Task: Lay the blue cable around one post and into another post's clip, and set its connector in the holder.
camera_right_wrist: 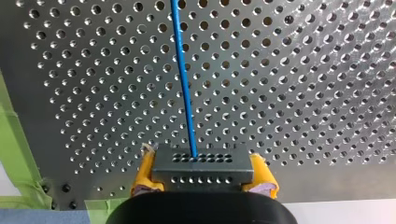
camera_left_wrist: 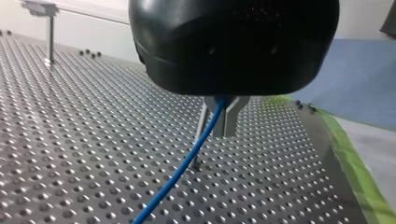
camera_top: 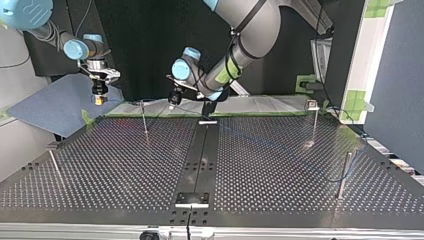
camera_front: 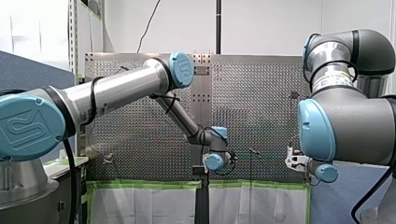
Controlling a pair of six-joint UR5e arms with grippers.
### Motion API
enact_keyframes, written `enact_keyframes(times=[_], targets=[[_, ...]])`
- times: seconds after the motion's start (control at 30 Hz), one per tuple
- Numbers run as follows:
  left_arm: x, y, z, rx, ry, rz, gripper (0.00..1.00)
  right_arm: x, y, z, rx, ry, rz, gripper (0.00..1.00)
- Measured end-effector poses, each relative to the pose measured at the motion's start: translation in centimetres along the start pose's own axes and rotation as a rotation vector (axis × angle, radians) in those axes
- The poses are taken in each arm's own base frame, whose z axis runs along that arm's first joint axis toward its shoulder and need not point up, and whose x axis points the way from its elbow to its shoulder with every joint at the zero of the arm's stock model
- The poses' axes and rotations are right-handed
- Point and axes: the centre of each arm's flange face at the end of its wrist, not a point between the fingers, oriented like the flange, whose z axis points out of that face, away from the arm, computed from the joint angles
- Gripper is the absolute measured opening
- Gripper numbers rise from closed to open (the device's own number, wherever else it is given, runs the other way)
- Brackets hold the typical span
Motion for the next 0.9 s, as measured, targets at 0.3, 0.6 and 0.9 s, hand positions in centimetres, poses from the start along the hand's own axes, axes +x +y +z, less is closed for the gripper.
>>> enact_keyframes(times=[0.3,0.6,0.9], targets=[[-0.6,0.5,1.4,-0.006,-0.017,-0.024,0.00,-1.0,0.3,0.6,0.001,-0.008,0.003,0.00],[-1.5,2.0,2.5,-0.021,-0.030,-0.030,0.00,-2.4,1.0,1.6,-0.008,-0.050,-0.006,0.00],[-2.0,2.6,3.0,-0.024,-0.038,-0.032,0.00,-1.9,1.3,2.6,-0.010,-0.043,-0.014,0.00]])
